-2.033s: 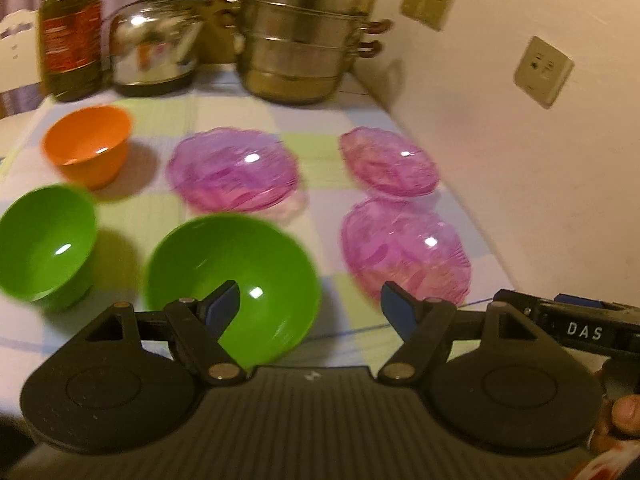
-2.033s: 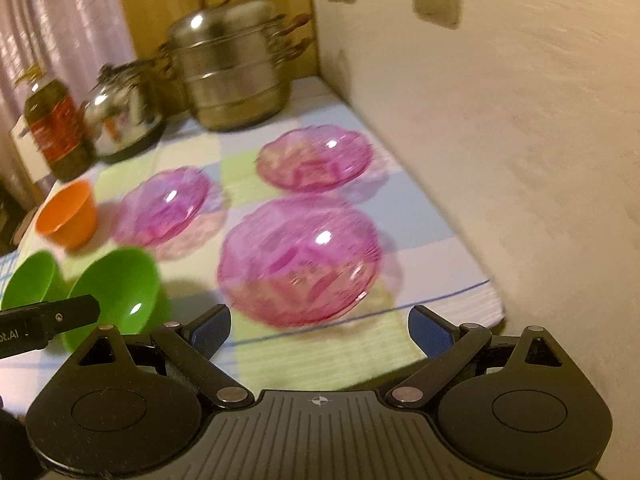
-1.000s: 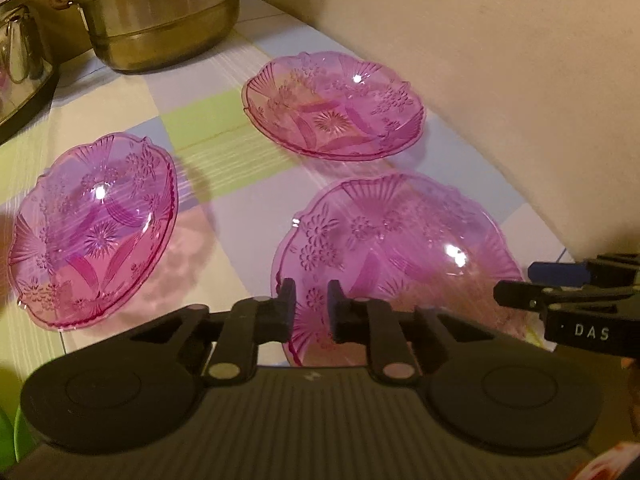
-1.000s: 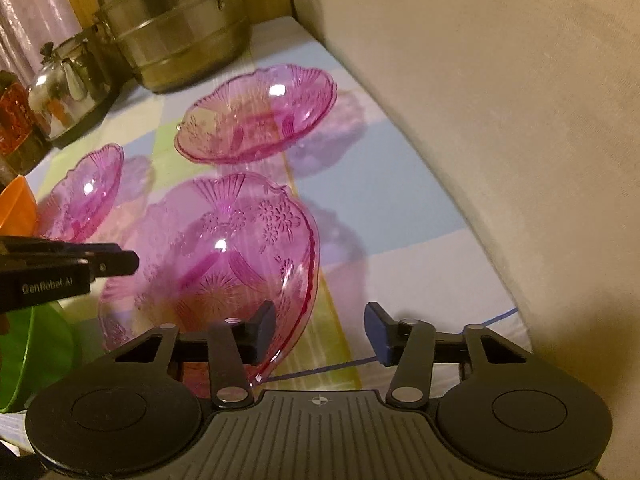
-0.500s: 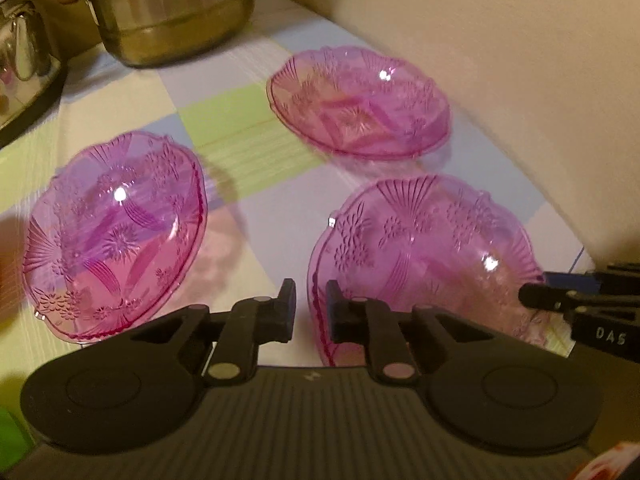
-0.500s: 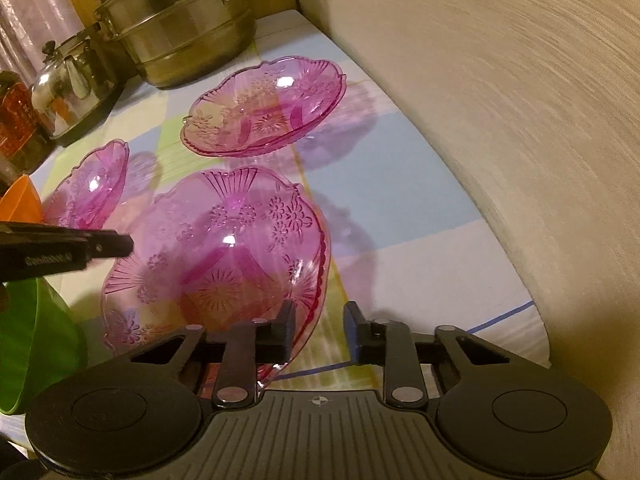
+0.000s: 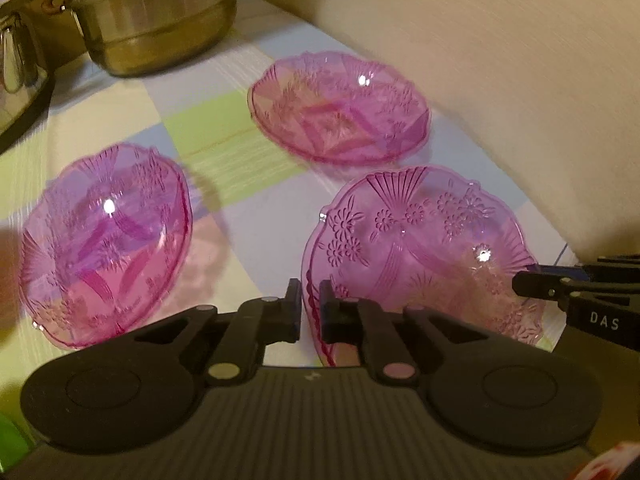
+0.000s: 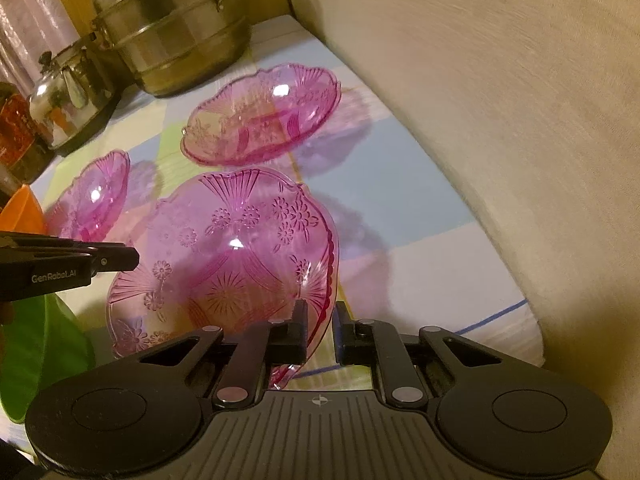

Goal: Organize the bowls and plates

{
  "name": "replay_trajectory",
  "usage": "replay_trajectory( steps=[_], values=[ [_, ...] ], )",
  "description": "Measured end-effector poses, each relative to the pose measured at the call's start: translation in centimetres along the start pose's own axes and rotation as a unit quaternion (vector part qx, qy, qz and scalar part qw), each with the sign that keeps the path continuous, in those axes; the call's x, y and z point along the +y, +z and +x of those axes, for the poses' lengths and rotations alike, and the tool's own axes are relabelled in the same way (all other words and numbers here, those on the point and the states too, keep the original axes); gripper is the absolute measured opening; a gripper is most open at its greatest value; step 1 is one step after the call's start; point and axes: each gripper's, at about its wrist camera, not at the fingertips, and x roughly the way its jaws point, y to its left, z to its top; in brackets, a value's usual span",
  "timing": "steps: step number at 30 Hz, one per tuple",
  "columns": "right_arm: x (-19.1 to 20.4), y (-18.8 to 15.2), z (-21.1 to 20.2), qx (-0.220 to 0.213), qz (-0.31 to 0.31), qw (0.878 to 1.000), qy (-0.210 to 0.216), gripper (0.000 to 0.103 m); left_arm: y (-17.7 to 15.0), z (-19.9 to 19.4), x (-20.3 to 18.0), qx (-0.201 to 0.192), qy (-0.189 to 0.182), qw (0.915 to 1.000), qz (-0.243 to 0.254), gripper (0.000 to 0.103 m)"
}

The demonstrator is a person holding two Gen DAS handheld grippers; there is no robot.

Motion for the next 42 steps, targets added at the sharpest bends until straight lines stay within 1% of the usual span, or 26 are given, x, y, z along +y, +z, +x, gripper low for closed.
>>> replay_trajectory(
  steps=[3, 9, 15, 20, 29, 34, 42],
  values=[
    [0.4, 1.1, -0.9, -0.012, -0.006, 1.0, 0.0, 0.012, 1.4, -0.9, 0.0, -0.012, 0.004, 0.9999, 0.0, 0.007],
    [1.1, 4.6, -2.0, -0.037, -0.014, 0.999, 0.003, 0.012, 4.8, -2.6, 0.5, -0.042, 0.014, 0.999, 0.003, 0.007],
    [1.2, 8.3, -1.6, -0.053, -0.021, 0.998, -0.001, 0.012, 7.6, -2.5, 1.3, -0.059, 0.017, 0.9981, -0.003, 0.007],
    [1.8, 10.7, -0.5, -0.062, -0.034, 0.997, -0.009, 0.012, 9.7, -1.2, 2.2, -0.062, 0.021, 0.9978, -0.012, 0.007],
    [3.4, 14.3, 2.7, -0.06, -0.028, 0.998, -0.024, 0.012, 13.3, 1.7, 3.6, -0.065, 0.02, 0.9975, -0.02, 0.007],
    [3.5, 15.6, 4.1, -0.055, -0.028, 0.998, -0.029, 0.012, 14.1, 3.8, 3.9, -0.056, 0.024, 0.9979, -0.023, 0.007],
    [3.3, 16.3, 6.4, -0.042, -0.026, 0.998, -0.04, 0.012, 14.5, 6.1, 4.1, -0.048, 0.022, 0.9983, -0.027, 0.007]
  ],
)
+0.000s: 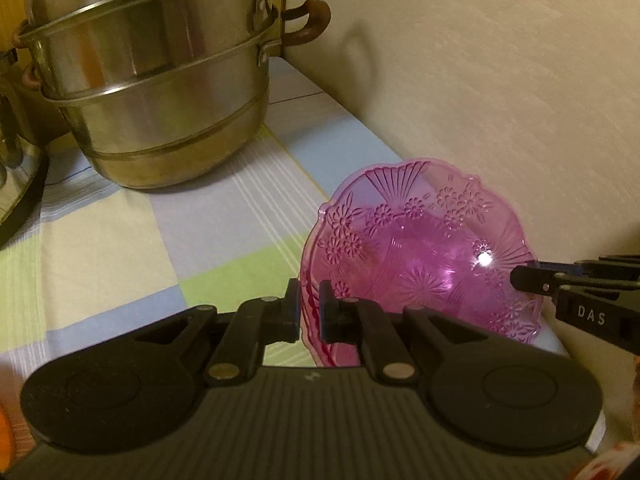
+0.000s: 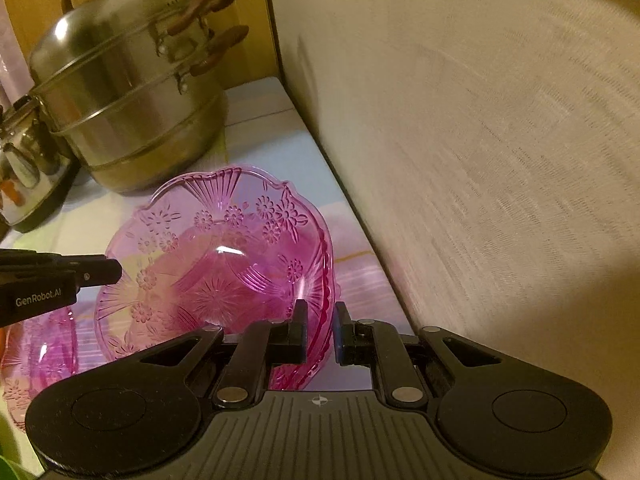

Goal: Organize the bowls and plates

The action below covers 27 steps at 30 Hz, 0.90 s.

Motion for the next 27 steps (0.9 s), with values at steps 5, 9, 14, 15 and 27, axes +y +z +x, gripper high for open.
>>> replay_trajectory(
  steps=[5, 9, 14, 15, 27],
  values=[
    [0.3, 0.4, 0.3, 0.001, -0.001, 1.0, -0.004, 0.012, -0.1, 1.0, 0.1, 0.005, 0.001, 1.0, 0.002, 0.007],
    [0.4, 0.3, 0.3, 0.005, -0.004, 1.0, -0.006, 0.012, -0.2, 1.4, 0.0, 0.006, 0.002, 1.0, 0.002, 0.007],
    [0.4, 0.3, 0.4, 0.006, -0.006, 1.0, -0.007, 0.012, -0.4, 1.7, 0.2, 0.01, -0.001, 1.0, -0.002, 0.008],
    [0.4, 0.3, 0.5, 0.006, -0.006, 1.0, -0.008, 0.012, -0.4, 1.7, 0.1, 0.01, 0.0, 1.0, -0.002, 0.008],
    [0.4, 0.6, 1.1, 0.002, 0.004, 1.0, 0.001, 0.016, -0.6, 2.2, 0.1, 0.0, 0.006, 1.0, 0.003, 0.018]
  ],
)
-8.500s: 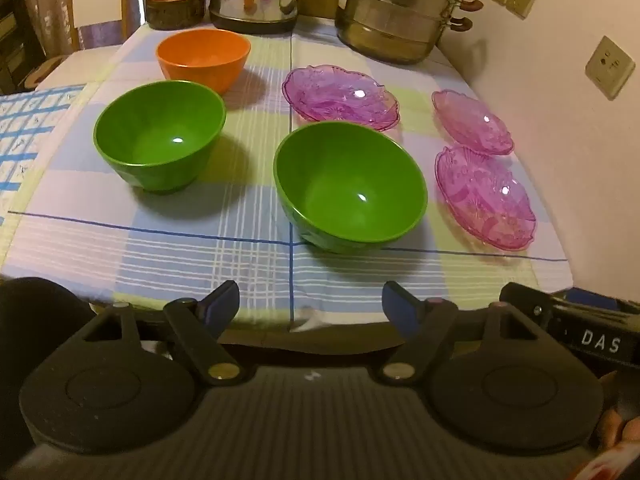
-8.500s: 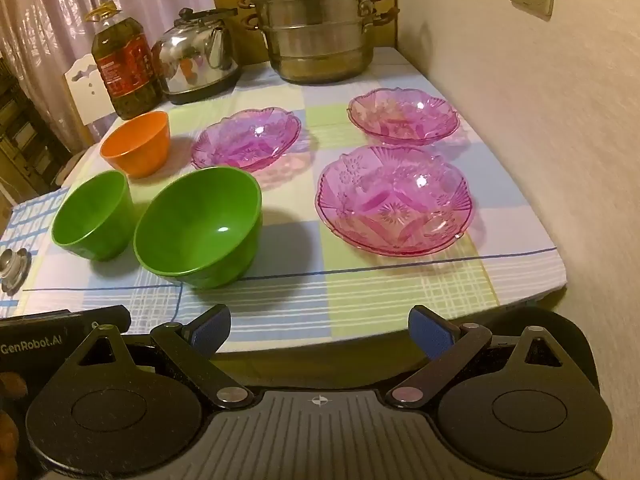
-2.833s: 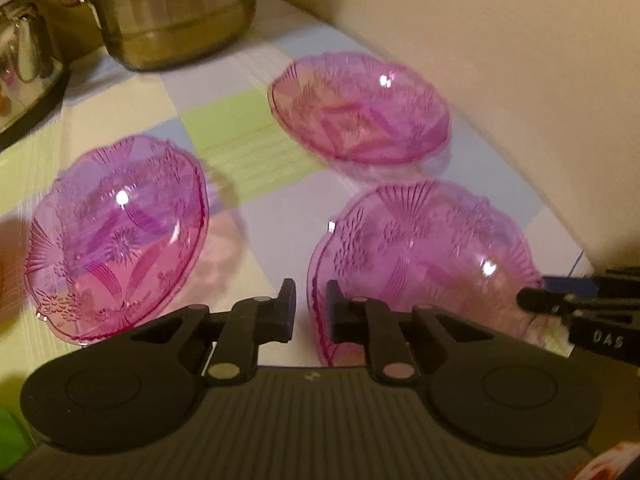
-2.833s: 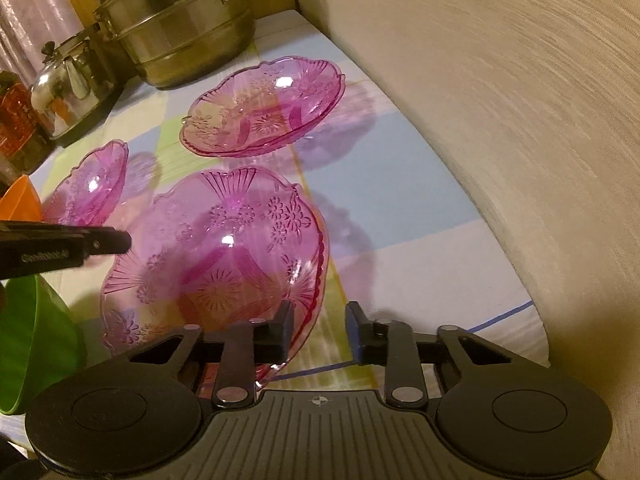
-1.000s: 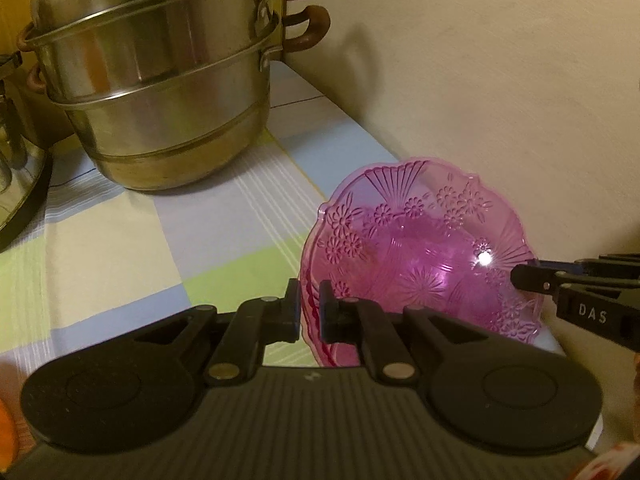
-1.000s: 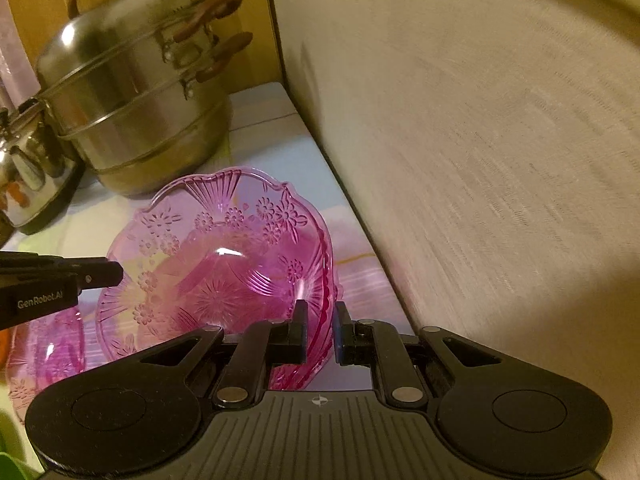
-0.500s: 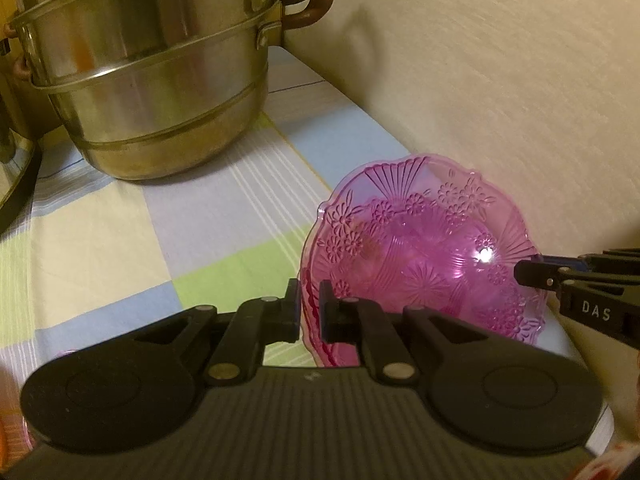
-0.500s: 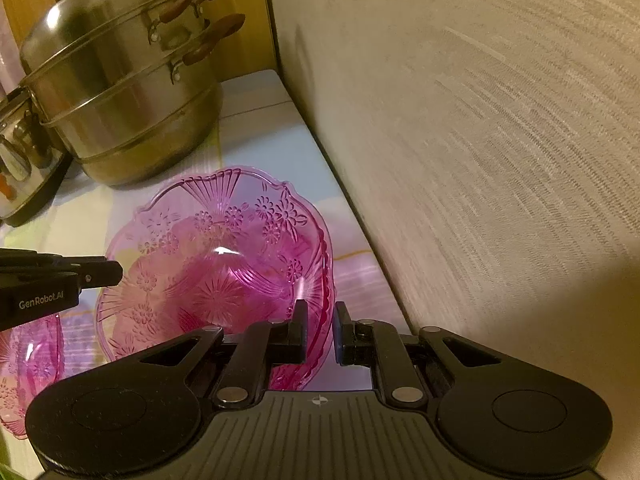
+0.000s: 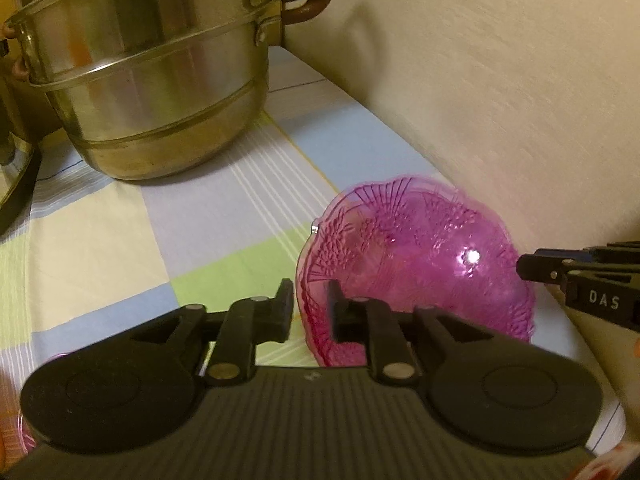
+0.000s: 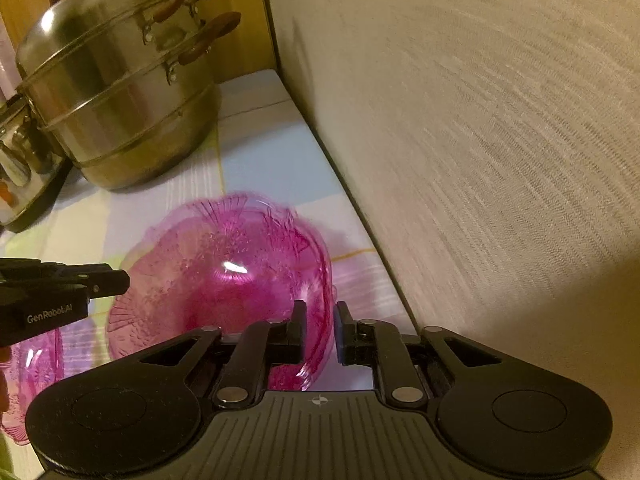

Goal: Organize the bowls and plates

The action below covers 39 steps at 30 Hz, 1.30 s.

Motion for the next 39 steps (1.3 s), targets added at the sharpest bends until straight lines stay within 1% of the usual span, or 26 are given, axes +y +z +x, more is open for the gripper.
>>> replay_trajectory(
  steps=[2, 4, 6, 8, 12, 17, 19, 21, 23, 24, 25, 27, 30, 33, 36, 39],
  values=[
    [0.1, 0.0, -0.5, -0.01, -0.003, 1.0, 0.003, 0.025, -0.1, -0.4, 0.1, -0.005, 0.004, 1.0, -0.004, 0.02],
    [0.4, 0.1, -1.1, -0.016, -0.004, 1.0, 0.005, 0.031, -0.1, -1.0, 0.3, -0.016, 0.003, 0.9998, -0.011, 0.025],
    [0.8, 0.0, -1.9, -0.026, -0.01, 1.0, 0.005, 0.034, -0.2, -1.8, 0.4, -0.026, 0.004, 0.9995, -0.015, 0.029],
    [1.2, -0.1, -2.8, -0.033, -0.014, 0.999, 0.005, 0.035, -0.4, -2.7, 0.6, -0.033, 0.002, 0.9992, -0.024, 0.03],
    [2.0, -0.5, -4.6, -0.038, -0.016, 0.999, 0.012, 0.036, -1.0, -4.5, 1.4, -0.038, -0.014, 0.9979, -0.05, 0.031],
    [3.4, -1.4, -7.0, -0.041, -0.017, 0.999, 0.021, 0.036, -2.3, -6.9, 1.3, -0.034, -0.018, 0.9979, -0.053, 0.031],
    [4.0, -1.9, -7.9, -0.041, -0.021, 0.999, 0.021, 0.036, -3.1, -8.3, 1.4, -0.044, -0.026, 0.9974, -0.051, 0.031],
    [4.6, -2.3, -8.9, -0.045, -0.025, 0.998, 0.023, 0.036, -3.9, -9.7, 1.6, -0.063, -0.03, 0.996, -0.056, 0.032],
    [5.0, -2.8, -9.9, -0.047, -0.023, 0.998, 0.025, 0.036, -4.4, -11.1, 1.7, -0.071, -0.036, 0.9951, -0.058, 0.038],
    [5.3, -3.0, -10.4, -0.047, -0.022, 0.998, 0.027, 0.036, -4.8, -11.8, 1.8, -0.073, -0.036, 0.9949, -0.059, 0.045],
    [5.5, -3.2, -10.9, -0.048, -0.022, 0.998, 0.029, 0.036, -5.1, -12.4, 1.9, -0.074, -0.034, 0.9949, -0.06, 0.055],
    [6.1, -3.6, -11.8, -0.05, -0.023, 0.998, 0.032, 0.036, -5.5, -13.6, 2.2, -0.073, -0.028, 0.995, -0.061, 0.068],
    [7.1, -4.2, -13.2, -0.053, -0.027, 0.998, 0.037, 0.036, -6.3, -15.4, 3.3, -0.071, -0.018, 0.9951, -0.067, 0.069],
    [8.4, -4.7, -14.2, -0.052, -0.028, 0.997, 0.044, 0.036, -7.0, -17.3, 5.1, -0.067, -0.005, 0.9947, -0.077, 0.07],
    [10.1, -5.1, -14.7, -0.049, -0.036, 0.997, 0.053, 0.036, -7.7, -19.1, 7.3, -0.068, 0.017, 0.9942, -0.082, 0.077],
    [11.8, -5.6, -14.7, -0.042, -0.042, 0.996, 0.065, 0.036, -8.4, -20.4, 9.4, -0.068, 0.037, 0.9936, -0.082, 0.078]
  ],
)
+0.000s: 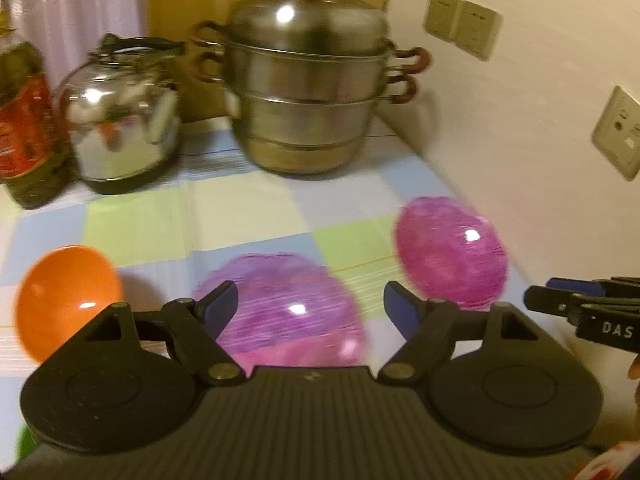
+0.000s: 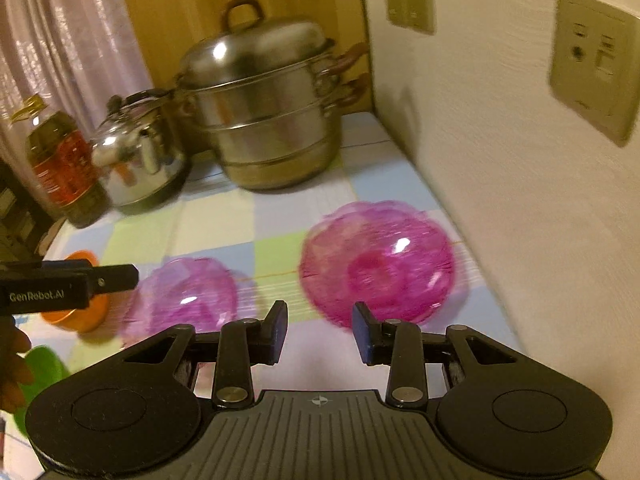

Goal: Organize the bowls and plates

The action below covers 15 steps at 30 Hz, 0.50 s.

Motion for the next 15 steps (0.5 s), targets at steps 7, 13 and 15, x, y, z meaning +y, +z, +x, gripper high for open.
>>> replay_trajectory(
  steps=[7, 13, 15],
  values=[
    [3.4, -0.7, 2.2, 0.021, -0.009, 1.0, 0.018, 0.036, -1.0, -0.2, 4.4, -0.012, 0.03, 0.999, 0.031, 0.078],
    [5.0, -1.2, 5.2, 0.04, -0.018, 0.999, 0.026, 0.036, -1.7, 2.9, 7.0, 0.039, 0.026, 0.9986, 0.024, 0.077],
    [5.2, -1.3, 6.4, 0.046, -0.018, 0.998, 0.026, 0.036, -2.1, 3.9, 7.6, 0.046, 0.028, 0.9984, 0.018, 0.077]
  ],
)
